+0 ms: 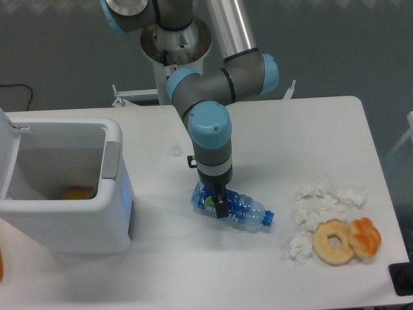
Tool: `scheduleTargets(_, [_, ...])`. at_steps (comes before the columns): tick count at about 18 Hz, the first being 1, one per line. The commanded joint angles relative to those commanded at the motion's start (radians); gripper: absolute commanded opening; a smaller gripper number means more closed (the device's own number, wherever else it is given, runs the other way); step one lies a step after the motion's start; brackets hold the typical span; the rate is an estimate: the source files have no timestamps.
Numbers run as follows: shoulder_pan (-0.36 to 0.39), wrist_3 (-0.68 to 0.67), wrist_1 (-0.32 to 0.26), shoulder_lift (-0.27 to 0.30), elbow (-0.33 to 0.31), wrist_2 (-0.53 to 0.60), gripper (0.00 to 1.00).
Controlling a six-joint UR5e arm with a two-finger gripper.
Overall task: Pick up the plastic bottle
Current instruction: 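Lower the gripper around the bottle's middle near the label, then close the gripper fingers on the bottle body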
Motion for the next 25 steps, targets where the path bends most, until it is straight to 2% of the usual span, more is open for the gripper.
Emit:
scheduleTargets(12, [-0.005,0.012,0.000,-0.006,-0.023,0.005,1.00])
scheduleTargets(25, [-0.023,-0.044,0.005,-0.026,-0.020,0.003,1.00])
